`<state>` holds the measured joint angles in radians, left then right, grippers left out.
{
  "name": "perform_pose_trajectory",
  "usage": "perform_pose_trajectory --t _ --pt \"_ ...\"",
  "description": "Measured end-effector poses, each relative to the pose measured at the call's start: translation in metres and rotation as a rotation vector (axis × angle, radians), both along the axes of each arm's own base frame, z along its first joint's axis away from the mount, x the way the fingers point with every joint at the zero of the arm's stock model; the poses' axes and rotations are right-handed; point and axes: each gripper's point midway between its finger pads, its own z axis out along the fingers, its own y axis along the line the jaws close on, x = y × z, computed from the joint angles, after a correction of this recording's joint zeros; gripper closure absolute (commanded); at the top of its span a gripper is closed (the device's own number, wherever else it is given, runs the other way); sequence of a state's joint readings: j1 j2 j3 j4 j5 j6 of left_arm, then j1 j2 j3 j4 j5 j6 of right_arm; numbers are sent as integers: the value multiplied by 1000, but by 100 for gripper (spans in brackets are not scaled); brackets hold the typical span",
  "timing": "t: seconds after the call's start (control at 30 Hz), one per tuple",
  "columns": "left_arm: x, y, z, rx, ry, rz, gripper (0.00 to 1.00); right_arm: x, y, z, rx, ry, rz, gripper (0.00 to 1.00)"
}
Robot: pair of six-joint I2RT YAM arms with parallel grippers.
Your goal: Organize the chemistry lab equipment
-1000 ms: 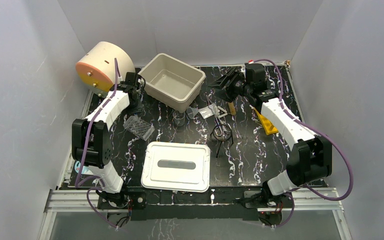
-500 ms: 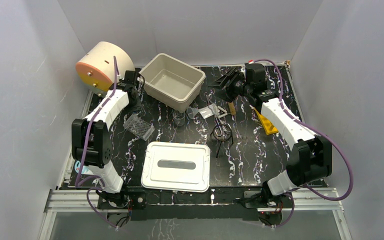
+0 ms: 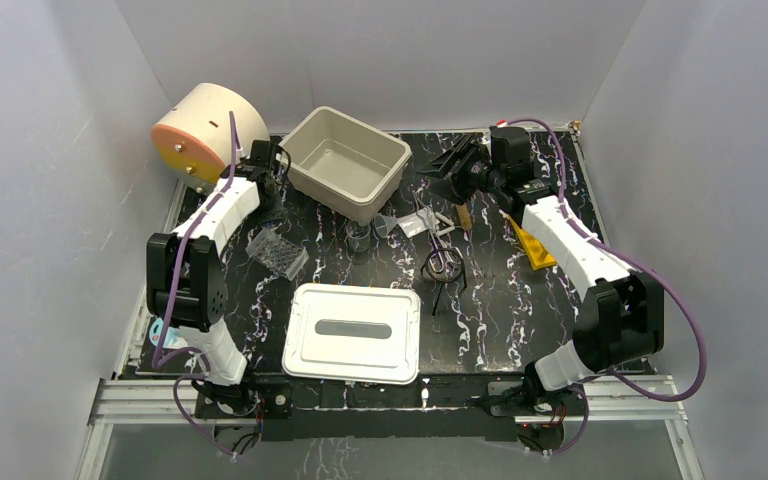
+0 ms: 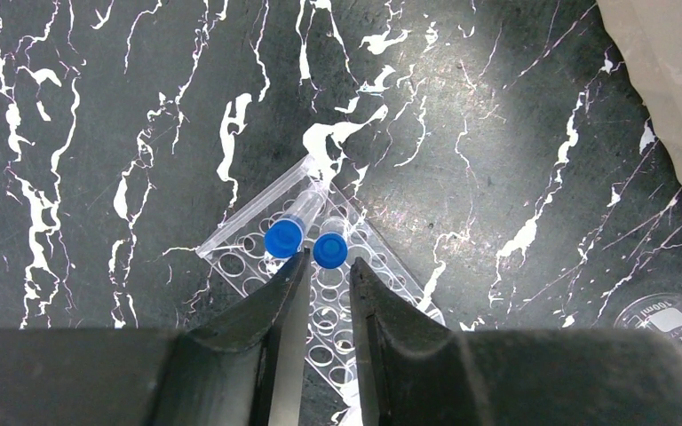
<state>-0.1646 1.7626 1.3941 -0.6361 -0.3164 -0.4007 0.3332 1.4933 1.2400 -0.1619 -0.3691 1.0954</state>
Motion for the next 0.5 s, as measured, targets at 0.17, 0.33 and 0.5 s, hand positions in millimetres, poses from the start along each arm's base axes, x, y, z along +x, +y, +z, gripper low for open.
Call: perform_pose_trajectory --t 0.17,0.33,0.5 --pt "0 0 0 -1 1 -2 76 0 0 0 0 0 0 37" --pt "0 0 0 -1 0 -1 73 0 0 0 0 0 0 37" --pt "0 -2 1 -11 -2 -3 68 0 0 0 0 0 0 36"
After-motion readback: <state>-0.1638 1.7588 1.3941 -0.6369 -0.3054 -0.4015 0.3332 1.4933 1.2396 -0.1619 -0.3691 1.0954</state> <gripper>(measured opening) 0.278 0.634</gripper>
